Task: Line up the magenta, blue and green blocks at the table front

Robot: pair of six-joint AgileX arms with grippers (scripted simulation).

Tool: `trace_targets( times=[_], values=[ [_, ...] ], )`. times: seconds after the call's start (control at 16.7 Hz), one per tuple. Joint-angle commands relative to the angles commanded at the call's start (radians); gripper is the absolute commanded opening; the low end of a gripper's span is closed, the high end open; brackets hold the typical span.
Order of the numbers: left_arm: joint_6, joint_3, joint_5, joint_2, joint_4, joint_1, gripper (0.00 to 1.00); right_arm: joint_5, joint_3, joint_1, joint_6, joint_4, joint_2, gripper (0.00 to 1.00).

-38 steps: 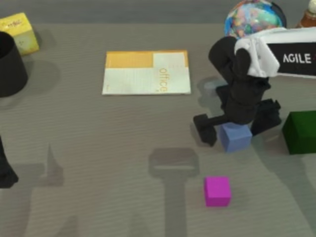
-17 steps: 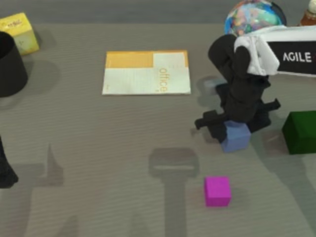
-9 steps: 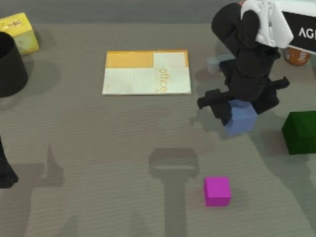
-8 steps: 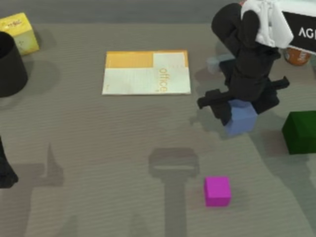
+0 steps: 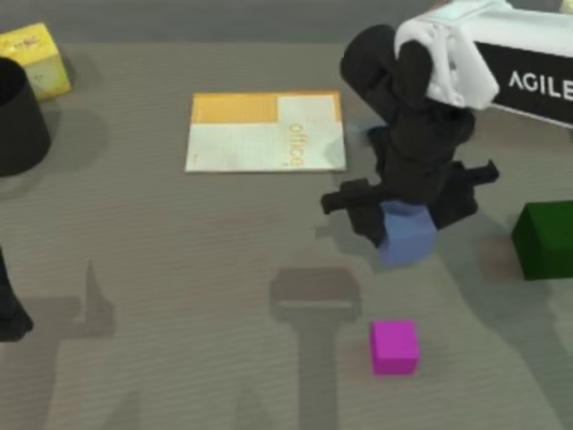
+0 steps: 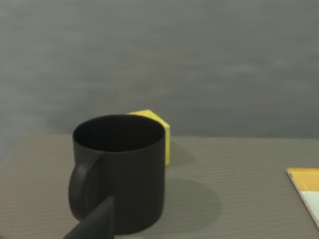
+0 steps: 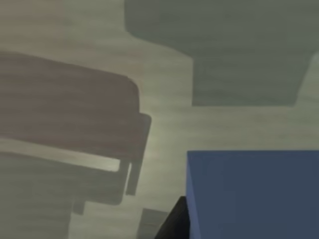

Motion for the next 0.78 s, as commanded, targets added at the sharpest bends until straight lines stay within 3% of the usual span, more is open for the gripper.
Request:
trace_targets(
  times=[0.42, 0.78],
  values=[
    [0.0, 0.0, 0.0, 0.0, 0.0, 0.0, 1.0, 0.007, -0.108, 0.254, 0.446, -0.004, -0.102, 0.0],
    [0.0, 0.0, 0.0, 0.0, 0.0, 0.0, 1.0, 0.009, -0.137, 0.311, 0.523, 0.004, -0.139, 0.0]
  ],
)
